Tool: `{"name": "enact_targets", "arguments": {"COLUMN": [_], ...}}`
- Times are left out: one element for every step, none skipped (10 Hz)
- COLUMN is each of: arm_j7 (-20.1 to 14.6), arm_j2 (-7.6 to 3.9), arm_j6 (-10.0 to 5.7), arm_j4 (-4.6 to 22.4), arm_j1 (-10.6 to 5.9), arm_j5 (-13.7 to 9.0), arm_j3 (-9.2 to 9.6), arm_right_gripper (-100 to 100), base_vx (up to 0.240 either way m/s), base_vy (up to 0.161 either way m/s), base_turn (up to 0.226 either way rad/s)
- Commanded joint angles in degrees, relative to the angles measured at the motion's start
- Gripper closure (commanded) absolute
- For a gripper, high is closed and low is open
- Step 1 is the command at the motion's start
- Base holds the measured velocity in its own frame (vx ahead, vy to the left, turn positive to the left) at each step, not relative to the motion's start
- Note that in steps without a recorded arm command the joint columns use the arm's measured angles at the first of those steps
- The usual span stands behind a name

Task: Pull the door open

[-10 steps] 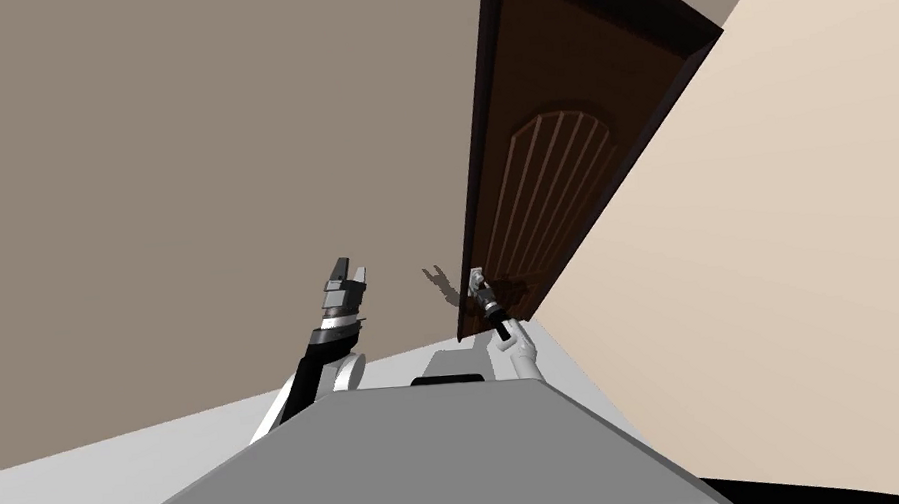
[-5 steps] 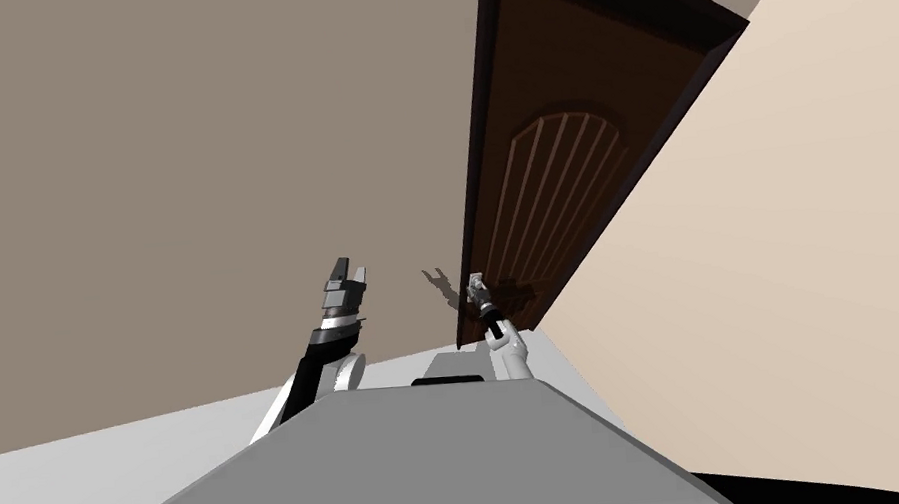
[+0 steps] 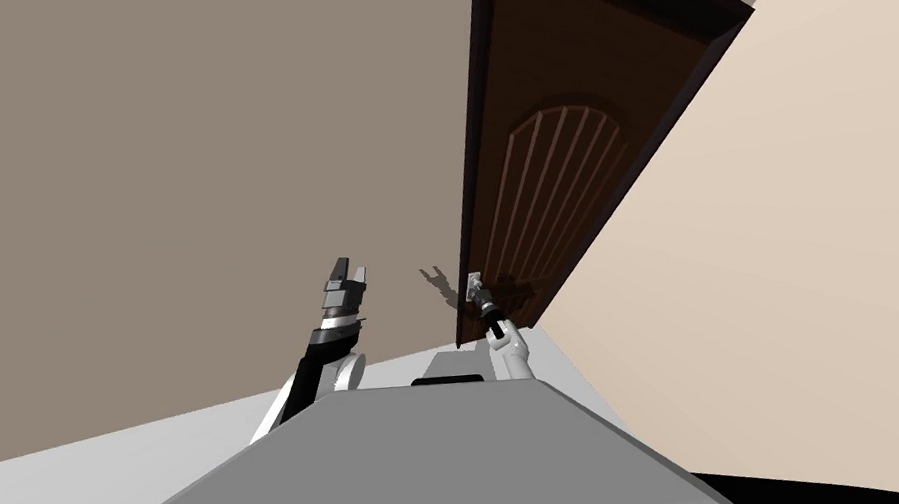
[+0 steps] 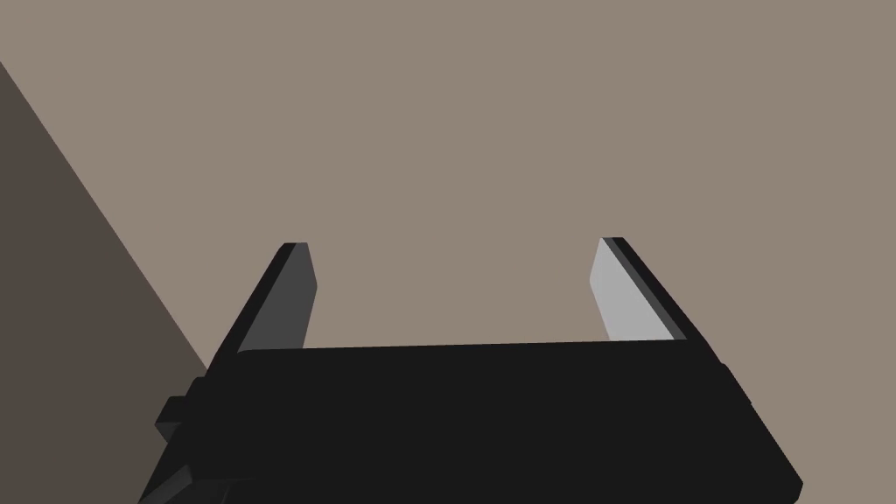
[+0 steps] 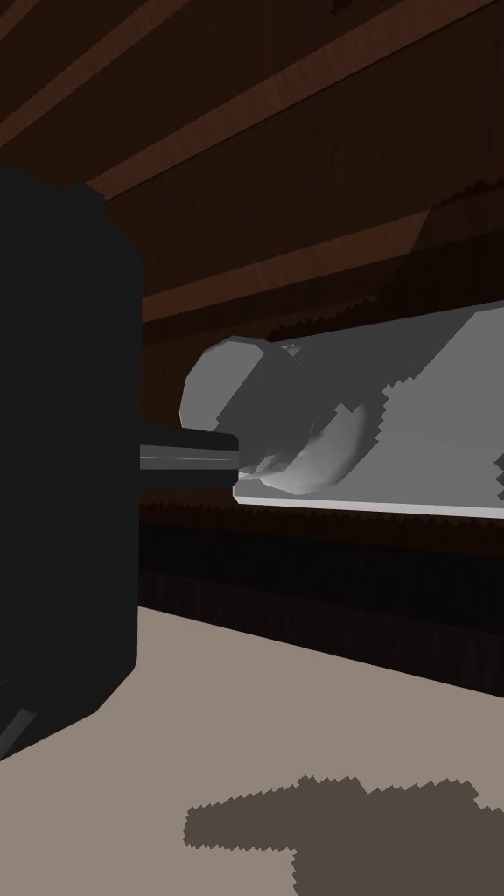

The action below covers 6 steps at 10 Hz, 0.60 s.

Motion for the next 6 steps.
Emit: {"name": "enact_targets", "arguments": {"arm_j7": [0.00, -0.27, -0.48, -0.73, -0.99, -1.25], "arm_j2": [0.07, -1.88, -2.87, -3.64, -4.09, -4.16], "arm_j6": [0.04, -0.15, -0.28, -0.43, -0.59, -0.75], "arm_j4": [0.01, -0.10, -0.18, -0.28, -0.38, -0.48], "arm_j1": [-0.19, -0.01, -0.02, -0.03, -0.04, -0.05], "arm_j5": [0.02, -0.06, -0.11, -0.16, -0.22, -0.28], "arm_j3": [0.10, -0.04, -0.07, -0.10, -0.14, -0.17], "arm_right_gripper": [100, -100, -100, -100, -100, -100], "base_vx": [0.000, -0.072, -0.135, -0.169, -0.181, -0.201], "base_vy": [0.000, 0.063, 0.111, 0.063, 0.005, -0.019], "base_turn": [0.000, 0.038, 0.024, -0.002, -0.004, -0.013]}}
